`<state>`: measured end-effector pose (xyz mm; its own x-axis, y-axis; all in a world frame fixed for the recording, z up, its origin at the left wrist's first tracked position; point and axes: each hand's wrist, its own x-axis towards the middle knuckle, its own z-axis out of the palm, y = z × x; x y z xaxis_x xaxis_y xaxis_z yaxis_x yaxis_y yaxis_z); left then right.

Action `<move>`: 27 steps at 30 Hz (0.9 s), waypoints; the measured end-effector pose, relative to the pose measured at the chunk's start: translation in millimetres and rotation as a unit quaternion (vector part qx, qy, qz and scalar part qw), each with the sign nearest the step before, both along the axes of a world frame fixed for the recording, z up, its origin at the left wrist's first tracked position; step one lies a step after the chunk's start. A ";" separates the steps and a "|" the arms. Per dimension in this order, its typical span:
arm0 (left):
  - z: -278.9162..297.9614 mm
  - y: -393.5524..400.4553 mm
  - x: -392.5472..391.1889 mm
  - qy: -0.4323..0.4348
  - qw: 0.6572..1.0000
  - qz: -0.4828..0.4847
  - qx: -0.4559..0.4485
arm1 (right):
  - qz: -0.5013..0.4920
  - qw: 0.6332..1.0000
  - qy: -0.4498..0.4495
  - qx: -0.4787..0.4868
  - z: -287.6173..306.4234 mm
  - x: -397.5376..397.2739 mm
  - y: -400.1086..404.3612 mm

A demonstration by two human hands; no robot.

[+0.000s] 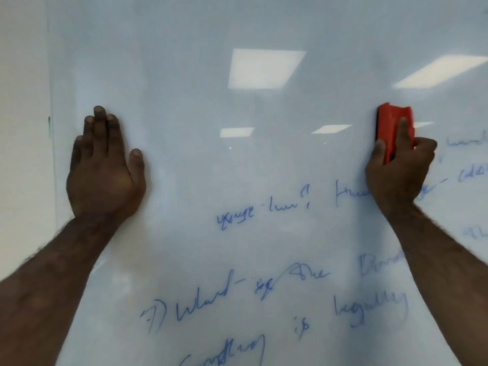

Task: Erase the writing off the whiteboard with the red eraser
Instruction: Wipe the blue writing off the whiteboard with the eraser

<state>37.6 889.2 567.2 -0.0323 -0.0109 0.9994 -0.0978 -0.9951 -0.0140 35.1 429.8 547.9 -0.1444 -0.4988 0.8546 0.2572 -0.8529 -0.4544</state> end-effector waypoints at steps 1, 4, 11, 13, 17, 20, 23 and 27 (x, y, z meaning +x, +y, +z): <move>-1.4 -4.0 -0.7 -0.001 1.000 -0.001 -0.002 | 0.008 0.999 0.000 0.037 2.4 0.2 1.6; -5.3 -14.3 -1.2 -0.013 1.000 -0.006 -0.009 | 0.038 0.995 -0.001 0.096 13.6 -3.7 28.0; -10.2 -24.9 -3.3 -0.010 1.000 0.001 -0.012 | 0.032 0.996 0.027 -0.084 16.3 -18.6 147.5; -10.9 -24.0 -4.3 -0.015 1.000 0.003 -0.012 | 0.044 0.990 0.028 -0.134 8.6 -22.6 180.6; -12.3 -24.1 -4.5 -0.012 1.000 -0.004 -0.010 | 0.059 0.972 0.038 -0.223 -21.5 -23.7 234.5; -12.4 -22.9 -6.3 -0.005 1.000 -0.015 -0.011 | 0.071 0.946 0.042 -0.314 -59.1 -21.5 266.5; -13.5 -22.4 -8.0 0.001 1.000 -0.022 -0.005 | 0.067 0.923 0.039 -0.378 -88.3 -18.0 270.7; -13.4 -20.8 -9.9 -0.004 1.000 -0.017 -0.007 | 0.040 0.883 0.000 -0.468 -81.7 -13.2 222.0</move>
